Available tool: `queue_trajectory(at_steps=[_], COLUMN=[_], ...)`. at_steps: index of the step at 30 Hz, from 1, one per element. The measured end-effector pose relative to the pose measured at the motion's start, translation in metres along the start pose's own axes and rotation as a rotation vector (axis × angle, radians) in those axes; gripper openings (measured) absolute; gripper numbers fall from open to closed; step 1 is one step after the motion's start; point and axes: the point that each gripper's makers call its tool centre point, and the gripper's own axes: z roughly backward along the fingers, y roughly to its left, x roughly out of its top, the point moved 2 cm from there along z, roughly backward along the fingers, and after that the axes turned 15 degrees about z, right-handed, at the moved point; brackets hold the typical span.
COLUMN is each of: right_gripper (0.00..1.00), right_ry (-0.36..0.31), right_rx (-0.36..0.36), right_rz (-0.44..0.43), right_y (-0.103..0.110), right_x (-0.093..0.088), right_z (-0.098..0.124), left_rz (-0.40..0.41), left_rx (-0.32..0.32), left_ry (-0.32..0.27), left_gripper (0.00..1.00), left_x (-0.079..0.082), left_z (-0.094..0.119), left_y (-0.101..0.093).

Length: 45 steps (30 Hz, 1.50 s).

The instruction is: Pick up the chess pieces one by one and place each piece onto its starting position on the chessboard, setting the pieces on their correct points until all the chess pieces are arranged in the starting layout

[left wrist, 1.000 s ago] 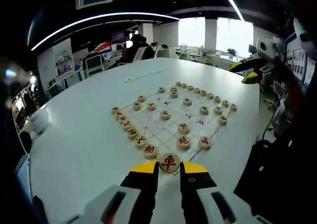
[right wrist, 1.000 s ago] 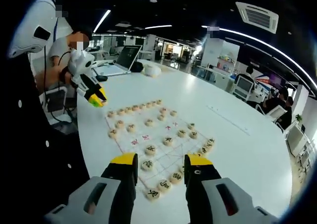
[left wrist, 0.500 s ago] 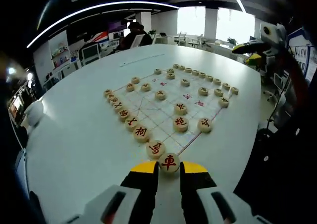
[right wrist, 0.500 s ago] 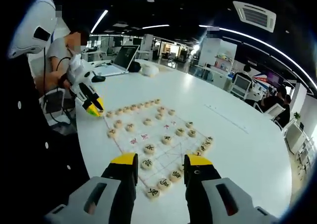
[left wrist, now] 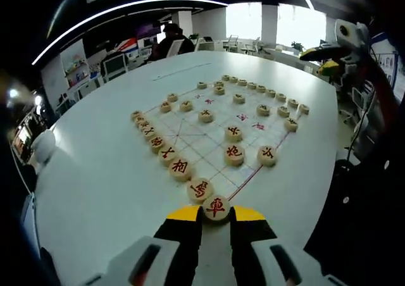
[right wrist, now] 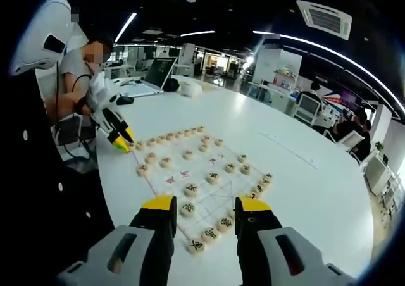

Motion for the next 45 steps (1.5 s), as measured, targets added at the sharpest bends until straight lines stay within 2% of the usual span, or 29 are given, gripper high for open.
queue_trajectory(at_steps=[11,15,20,23,30,33,35,37,38,41,45], right_gripper=[0.38,0.38,0.38,0.38,0.41,0.43,0.45,0.47,0.47,0.49,0.5], right_ry=[0.001,0.002,0.002,0.001,-0.024,-0.04,-0.075,-0.105,-0.122,-0.181,-0.264], right_rx=[0.003,0.005,0.009,0.012,-0.009,-0.025,-0.068,-0.139,-0.17,-0.25,-0.3], right_rz=[-0.003,-0.002,-0.004,-0.005,-0.01,-0.031,-0.049,-0.081,-0.096,-0.143,-0.211], right_y=[0.0,0.0,0.001,0.001,-0.006,-0.01,-0.016,-0.027,-0.032,-0.046,-0.056], right_x=[0.0,0.0,-0.001,-0.002,-0.008,-0.011,-0.013,-0.016,-0.017,-0.02,-0.021], right_z=[-0.002,-0.003,-0.004,-0.004,-0.005,-0.002,0.003,0.01,0.015,0.032,0.05], left_rz=[0.001,-0.001,-0.004,-0.001,0.108,0.144,0.172,0.191,0.19,0.182,0.162], left_rx=[-0.002,-0.003,-0.008,-0.006,-0.043,-0.021,-0.009,0.036,0.045,0.111,0.193], left_ry=[-0.005,-0.012,-0.028,-0.063,-0.236,-0.34,-0.416,-0.504,-0.517,-0.618,-0.705], left_gripper=[0.21,0.29,0.33,0.37,0.44,0.48,0.49,0.5,0.51,0.52,0.54], left_x=[0.001,0.001,0.002,0.005,0.021,0.032,0.037,0.042,0.043,0.045,0.046], left_z=[-0.003,-0.002,0.004,0.009,0.036,0.054,0.068,0.086,0.089,0.113,0.138], left_y=[0.001,0.002,0.003,0.005,0.014,0.025,0.033,0.046,0.049,0.066,0.084])
